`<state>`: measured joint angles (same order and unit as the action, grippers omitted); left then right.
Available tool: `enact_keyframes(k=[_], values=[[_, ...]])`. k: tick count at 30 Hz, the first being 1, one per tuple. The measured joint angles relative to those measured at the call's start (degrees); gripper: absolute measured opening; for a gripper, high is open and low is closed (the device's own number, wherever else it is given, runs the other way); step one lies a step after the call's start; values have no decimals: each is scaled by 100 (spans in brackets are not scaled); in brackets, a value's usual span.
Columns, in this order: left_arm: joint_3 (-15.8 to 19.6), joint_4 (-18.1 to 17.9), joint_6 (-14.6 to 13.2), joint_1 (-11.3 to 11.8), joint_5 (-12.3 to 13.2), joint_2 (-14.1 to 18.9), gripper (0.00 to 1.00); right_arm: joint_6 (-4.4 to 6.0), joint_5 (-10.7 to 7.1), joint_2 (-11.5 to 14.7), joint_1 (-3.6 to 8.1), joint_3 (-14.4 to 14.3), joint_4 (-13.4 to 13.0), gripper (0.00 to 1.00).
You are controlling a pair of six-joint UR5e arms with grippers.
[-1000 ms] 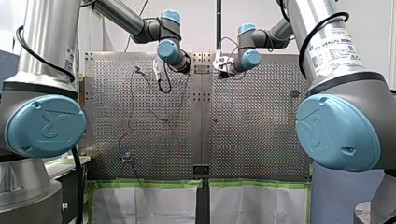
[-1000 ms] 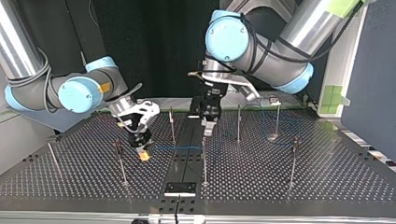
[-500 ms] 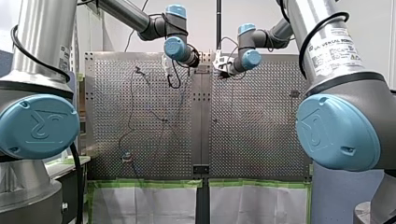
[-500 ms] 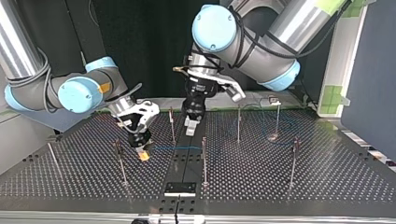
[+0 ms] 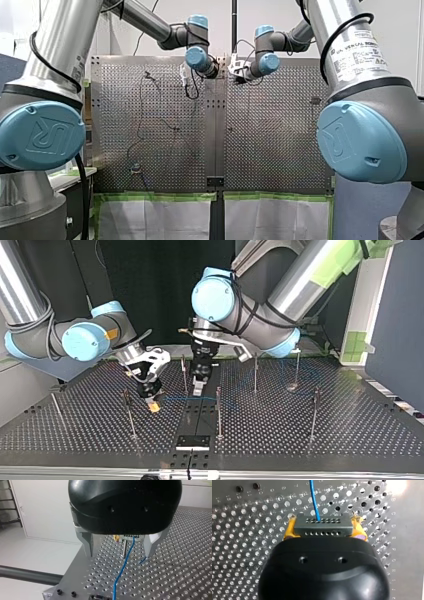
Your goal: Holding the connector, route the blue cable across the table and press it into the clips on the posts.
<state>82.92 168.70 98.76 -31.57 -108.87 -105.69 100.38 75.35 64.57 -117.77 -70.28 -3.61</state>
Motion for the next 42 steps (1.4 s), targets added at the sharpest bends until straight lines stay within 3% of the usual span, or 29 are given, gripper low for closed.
enact_keyframes(k=[13, 26, 31, 42], values=[[-585, 75, -21, 159, -4, -326, 100, 0, -2, 0, 4, 0, -1, 0], [-1176, 124, -57, 246, 55, -922, 100, 6, -11, 0, 17, 0, 4, 0], [-1244, 136, -59, 338, 70, -1097, 100, 16, -11, 0, 27, 0, 0, 0], [-1247, 172, -108, 402, 2, -1124, 100, 18, -11, 0, 37, 0, 8, 0]])
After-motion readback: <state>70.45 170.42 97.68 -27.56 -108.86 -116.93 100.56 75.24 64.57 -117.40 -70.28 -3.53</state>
